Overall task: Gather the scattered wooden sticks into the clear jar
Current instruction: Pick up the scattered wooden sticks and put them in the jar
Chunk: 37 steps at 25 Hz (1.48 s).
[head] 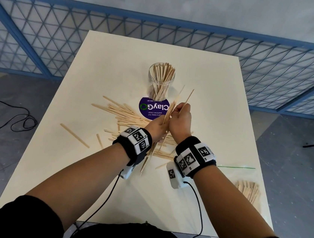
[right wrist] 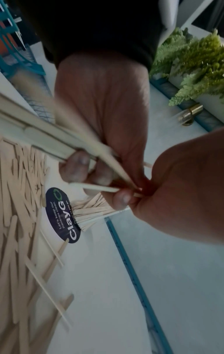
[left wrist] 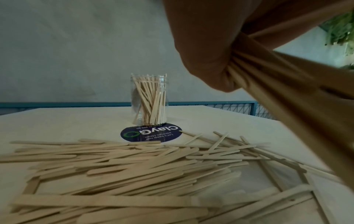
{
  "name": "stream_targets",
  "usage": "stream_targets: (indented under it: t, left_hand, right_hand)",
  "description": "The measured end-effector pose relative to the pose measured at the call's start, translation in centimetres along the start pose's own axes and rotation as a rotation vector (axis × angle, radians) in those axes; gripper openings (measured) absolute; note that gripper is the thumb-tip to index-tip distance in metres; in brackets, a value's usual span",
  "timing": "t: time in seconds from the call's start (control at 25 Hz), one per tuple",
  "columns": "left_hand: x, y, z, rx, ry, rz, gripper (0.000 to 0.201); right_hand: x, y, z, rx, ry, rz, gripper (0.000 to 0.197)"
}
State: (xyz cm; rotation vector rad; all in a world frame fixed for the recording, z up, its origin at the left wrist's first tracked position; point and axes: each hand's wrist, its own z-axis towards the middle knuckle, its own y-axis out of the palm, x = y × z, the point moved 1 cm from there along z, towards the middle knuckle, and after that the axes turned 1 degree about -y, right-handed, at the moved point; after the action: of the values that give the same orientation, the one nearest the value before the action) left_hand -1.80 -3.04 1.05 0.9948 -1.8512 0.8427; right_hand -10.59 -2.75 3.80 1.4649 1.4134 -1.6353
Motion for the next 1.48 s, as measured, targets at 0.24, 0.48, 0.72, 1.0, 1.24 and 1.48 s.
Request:
stream_targets:
  t: [0.24, 0.48, 0.72, 1.0, 1.24, 1.48]
  left_hand:
    - [0.5, -0.6, -0.2, -0.025, 0.042, 0.157, 0.027]
    - [0.7, -0.9, -0.1, -0.04, -0.005, 0.089, 0.03]
    - [0.3, -0.2, 0.1, -0.107, 0.003, -0.016, 0.032]
    - [1.9, -2.0, 0.2, 0.15, -0.103, -0.192, 0.027]
    - [3.6, -4.2, 1.3, 0.309, -0.05, -0.943, 0.029]
    - [3.2, -4.6, 1.4, 0.301, -0.068, -1.074, 0.034]
  right_hand:
    - [1.1, -0.1, 0.1, -0.001, -0.038, -0.003, 0.011]
    - [1.0, -1.8, 0.9, 0.09, -0.035, 0.018, 0.05]
    - [-0.4, -3.4, 4.1, 0.037, -0.022, 0.125, 0.023]
    - [0.2, -3.0, 1.1, -0.111, 0.114, 0.2, 0.041]
    - [2.8, -1.3, -3.3, -0.822, 0.353, -0.153, 0.026]
    - [3.0, -1.0, -3.1, -0.578, 0.344, 0.023, 0.026]
